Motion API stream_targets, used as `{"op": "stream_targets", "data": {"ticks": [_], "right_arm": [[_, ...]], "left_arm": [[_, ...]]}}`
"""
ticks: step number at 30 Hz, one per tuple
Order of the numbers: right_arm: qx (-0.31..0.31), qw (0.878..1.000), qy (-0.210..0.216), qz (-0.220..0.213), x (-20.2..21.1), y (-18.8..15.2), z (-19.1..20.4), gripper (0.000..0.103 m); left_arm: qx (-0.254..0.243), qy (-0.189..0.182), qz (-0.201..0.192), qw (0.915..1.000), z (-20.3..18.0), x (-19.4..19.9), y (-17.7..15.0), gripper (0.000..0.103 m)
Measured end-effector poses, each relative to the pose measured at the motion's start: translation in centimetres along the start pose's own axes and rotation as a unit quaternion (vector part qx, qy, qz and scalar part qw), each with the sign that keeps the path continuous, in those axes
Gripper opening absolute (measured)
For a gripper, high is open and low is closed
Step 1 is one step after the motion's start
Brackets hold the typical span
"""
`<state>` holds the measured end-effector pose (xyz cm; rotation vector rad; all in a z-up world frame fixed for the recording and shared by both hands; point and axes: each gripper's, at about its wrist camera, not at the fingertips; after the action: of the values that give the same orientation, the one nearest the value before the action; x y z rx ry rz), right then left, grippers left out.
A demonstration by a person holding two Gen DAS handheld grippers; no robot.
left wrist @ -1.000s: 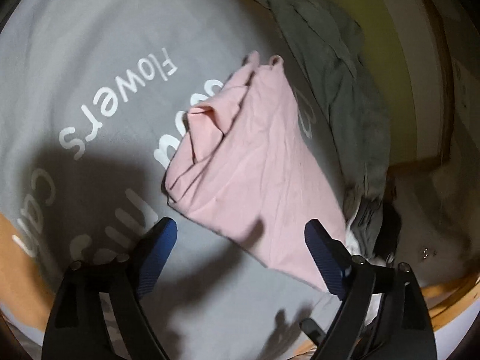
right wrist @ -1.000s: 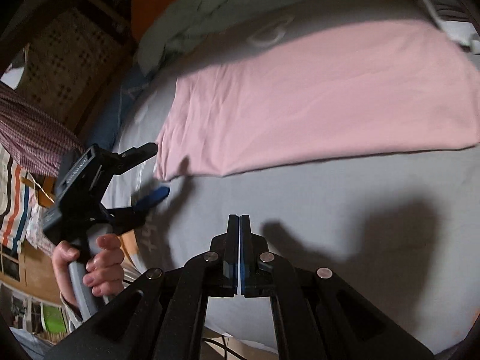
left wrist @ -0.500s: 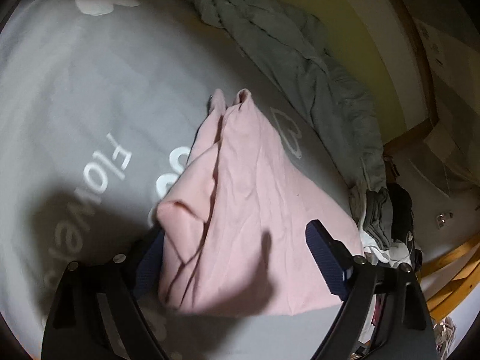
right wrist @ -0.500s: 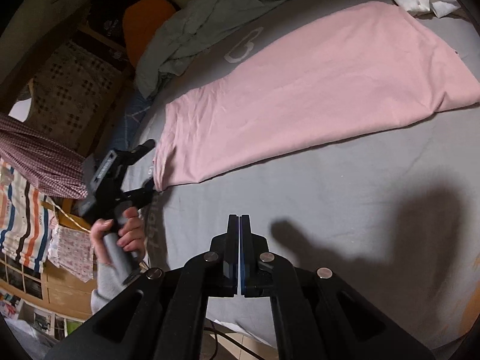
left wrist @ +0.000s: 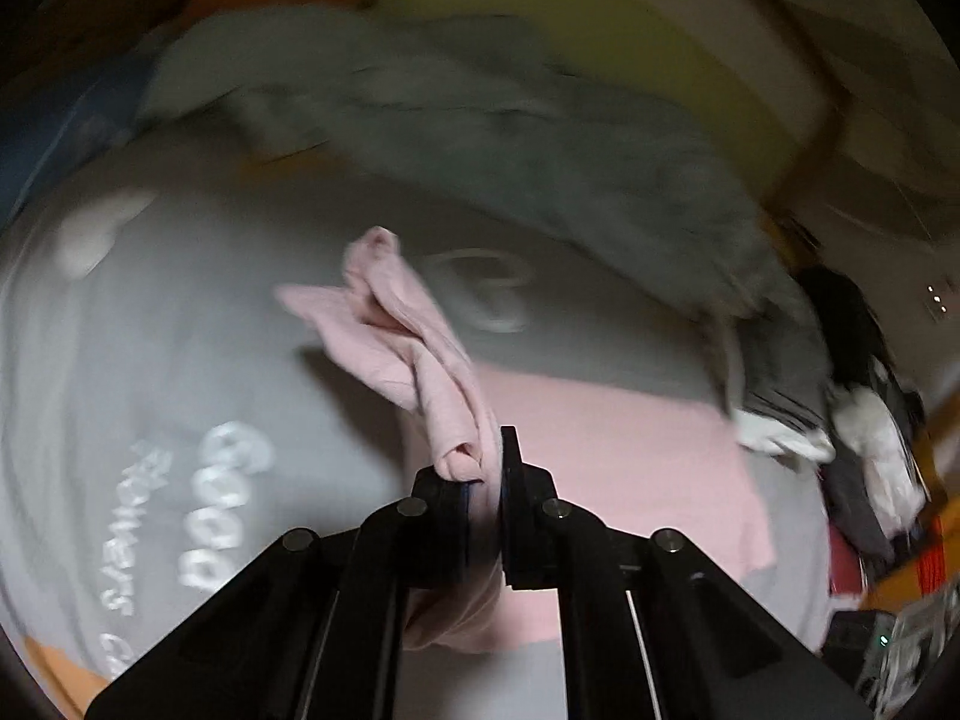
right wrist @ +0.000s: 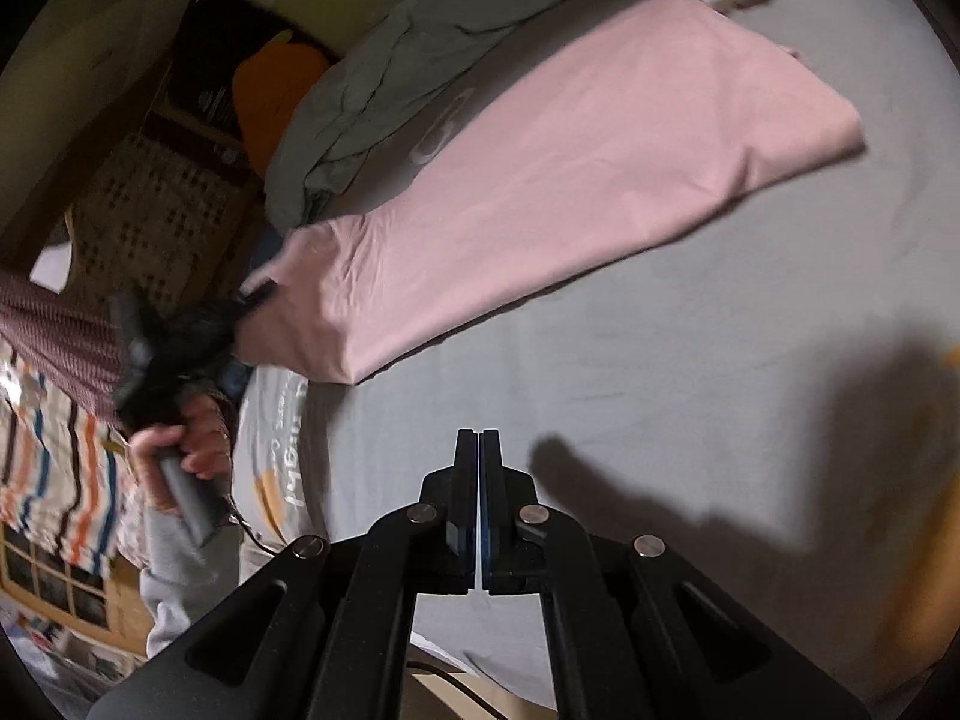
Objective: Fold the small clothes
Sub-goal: 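Grasp the T-shirt sleeve corner with the left tool and lift it, then lay the sleeve onto the folded shirt and open the left tool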
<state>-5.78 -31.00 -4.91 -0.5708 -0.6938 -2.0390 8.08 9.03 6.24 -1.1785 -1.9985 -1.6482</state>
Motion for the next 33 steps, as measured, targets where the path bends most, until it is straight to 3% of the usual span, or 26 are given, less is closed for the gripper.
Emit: {"op": "stream_targets", "data": {"ticks": [4,6,9,11,13,15,19,21,24,29,31,33], "right_arm": [[0.021,1.0,-0.014,-0.018,1.0,-0.3,0.4,0.0],[0.027,0.999,-0.017,-0.022,1.2,-0.4,0.6,0.0],[-0.005,1.0,0.028,0.001,1.6,-0.3,-0.1,0.0],[-0.013,0.998,0.056,0.002,2.3,-0.2,-0.2,0.0],[0.006,0.999,0.031,-0.023,3.2,-0.1,0.2,0.0],[0.015,0.999,0.004,-0.041,3.6,-0.1,0.3,0.001],[-0.014,0.999,-0.001,-0.032,3.3,0.2,-1.0,0.001],[-0.018,0.999,-0.015,-0.04,3.1,0.4,-1.1,0.001],[-0.009,0.998,-0.033,-0.05,3.0,0.5,-0.8,0.001],[0.022,0.996,-0.069,-0.061,2.4,0.1,-0.3,0.001],[0.031,0.995,-0.076,-0.061,2.3,-0.1,-0.1,0.001],[0.033,0.996,-0.061,-0.052,2.3,0.0,0.1,0.001]], "left_arm": [[-0.048,-0.022,0.022,0.9984,-6.2,-2.7,-0.6,0.007],[-0.053,-0.016,0.029,0.998,-8.2,-5.2,-1.9,0.007],[-0.063,-0.008,0.071,0.9955,-10.6,-9.4,-4.1,0.008],[-0.086,-0.021,0.089,0.9921,-11.9,-10.6,-5.6,0.015],[-0.111,-0.037,0.083,0.9896,-12.9,-10.2,-6.7,0.04],[-0.132,-0.061,0.067,0.9871,-13.4,-8.8,-7.5,0.046],[-0.128,-0.103,0.042,0.9854,-12.5,-5.3,-8.3,0.05],[-0.105,-0.093,0.032,0.9896,-11.1,-4.1,-8.6,0.051],[-0.071,-0.048,0.017,0.9961,-8.5,-3.5,-8.6,0.05],[-0.039,0.003,0.001,0.9992,-4.2,-3.2,-8.3,0.049],[-0.042,-0.002,0.016,0.999,-3.3,-3.5,-8.9,0.049],[-0.034,-0.034,0.042,0.9979,-3.0,-4.2,-10.0,0.049]]}}
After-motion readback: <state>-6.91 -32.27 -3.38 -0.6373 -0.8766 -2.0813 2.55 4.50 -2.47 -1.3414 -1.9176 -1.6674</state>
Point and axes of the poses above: each gripper's, at about its wrist camera, not at the fingertips, and x roughly against the way its jaws point, z to its left, y to its top, and after that the axes turned 7 degrees about -x, right-handed
